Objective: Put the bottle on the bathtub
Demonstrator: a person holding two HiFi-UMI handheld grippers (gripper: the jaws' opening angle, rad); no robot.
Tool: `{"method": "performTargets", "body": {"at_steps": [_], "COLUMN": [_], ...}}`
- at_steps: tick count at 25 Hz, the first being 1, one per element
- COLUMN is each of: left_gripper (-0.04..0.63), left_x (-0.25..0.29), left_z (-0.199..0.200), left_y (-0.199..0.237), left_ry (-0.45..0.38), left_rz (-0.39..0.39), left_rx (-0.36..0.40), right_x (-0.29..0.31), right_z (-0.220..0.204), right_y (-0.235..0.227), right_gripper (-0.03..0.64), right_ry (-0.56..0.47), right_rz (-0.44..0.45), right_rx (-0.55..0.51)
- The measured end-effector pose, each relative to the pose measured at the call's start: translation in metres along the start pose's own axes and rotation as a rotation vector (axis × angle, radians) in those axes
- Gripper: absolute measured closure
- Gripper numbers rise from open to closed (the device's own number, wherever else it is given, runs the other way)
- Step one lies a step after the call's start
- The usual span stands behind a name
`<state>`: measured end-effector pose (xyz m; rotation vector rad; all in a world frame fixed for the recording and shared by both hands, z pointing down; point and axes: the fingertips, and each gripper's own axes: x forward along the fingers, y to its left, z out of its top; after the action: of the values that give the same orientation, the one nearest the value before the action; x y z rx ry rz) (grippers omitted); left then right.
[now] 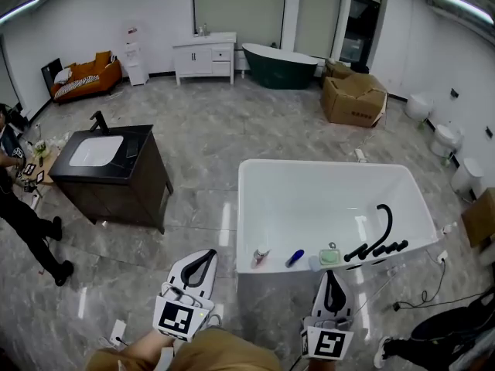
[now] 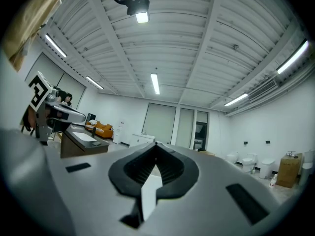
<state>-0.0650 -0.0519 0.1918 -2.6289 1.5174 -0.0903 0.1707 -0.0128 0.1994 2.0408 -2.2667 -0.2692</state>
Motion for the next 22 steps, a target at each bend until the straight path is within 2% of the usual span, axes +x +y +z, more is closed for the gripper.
{"method": "performTargets", "body": {"at_steps": [7, 16, 22], "left_gripper": [0.589, 0.589, 0.589], "left_x": [-0.016, -0.015, -0.015], "left_z": [0.008, 0.012, 0.011], "left_y": [0.005, -0.007, -0.005], "left_ry": [-0.006, -0.011, -0.035], "left_rz": [0.010, -0.037, -0.042], "left_rx": [0.007, -0.009, -0.007], "right_x": [-0.008, -0.033, -0.040], "right_z": [0.011, 0.020, 0.008], "right_y": [0.005, -0.006, -0.001], "right_gripper": [0.612, 0.612, 0.612], "right_ry": [-0.014, -0.010, -0.001], "right_rz": [0.026, -0.014, -0.032], "right_rx": [0.021, 0.035, 0.054]}}
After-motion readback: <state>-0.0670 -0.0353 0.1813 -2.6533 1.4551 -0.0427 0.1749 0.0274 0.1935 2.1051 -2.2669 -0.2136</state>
